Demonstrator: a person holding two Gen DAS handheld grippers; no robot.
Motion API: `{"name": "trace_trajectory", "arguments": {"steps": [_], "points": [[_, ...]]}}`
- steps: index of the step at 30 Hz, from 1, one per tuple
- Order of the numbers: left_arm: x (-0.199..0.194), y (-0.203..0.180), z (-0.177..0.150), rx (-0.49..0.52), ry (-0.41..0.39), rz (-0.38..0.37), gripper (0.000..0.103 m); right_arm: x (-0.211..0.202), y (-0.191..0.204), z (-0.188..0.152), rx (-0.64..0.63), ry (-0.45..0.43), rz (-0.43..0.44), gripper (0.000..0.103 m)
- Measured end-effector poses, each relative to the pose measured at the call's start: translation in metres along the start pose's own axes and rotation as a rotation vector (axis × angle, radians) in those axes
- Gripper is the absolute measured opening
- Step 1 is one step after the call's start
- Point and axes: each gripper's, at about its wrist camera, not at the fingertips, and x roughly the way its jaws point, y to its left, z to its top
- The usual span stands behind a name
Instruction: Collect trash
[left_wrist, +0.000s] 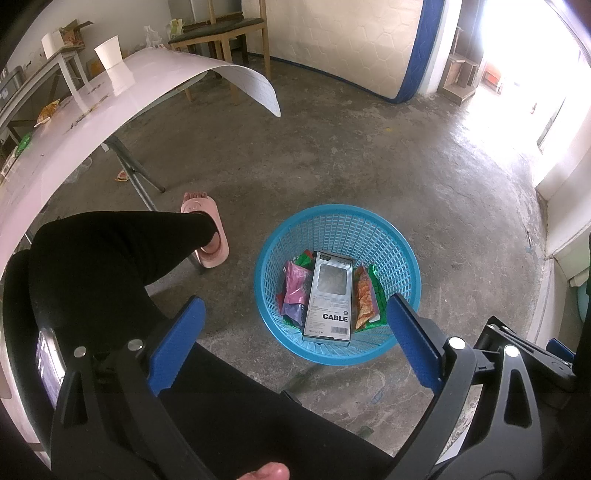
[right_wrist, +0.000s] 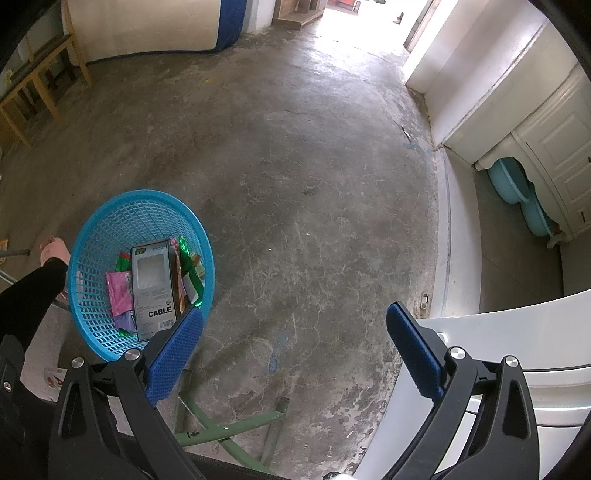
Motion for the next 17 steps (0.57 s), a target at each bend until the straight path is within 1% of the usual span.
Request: {"name": "trace_trajectory", "arguments": {"steps": [17], "points": [[0.0007, -0.0019, -0.0035, 0.011, 0.01, -0.006, 0.094, -0.0002, -0.0003, 0.0008, 0.001, 0.003, 0.0, 0.097]]}}
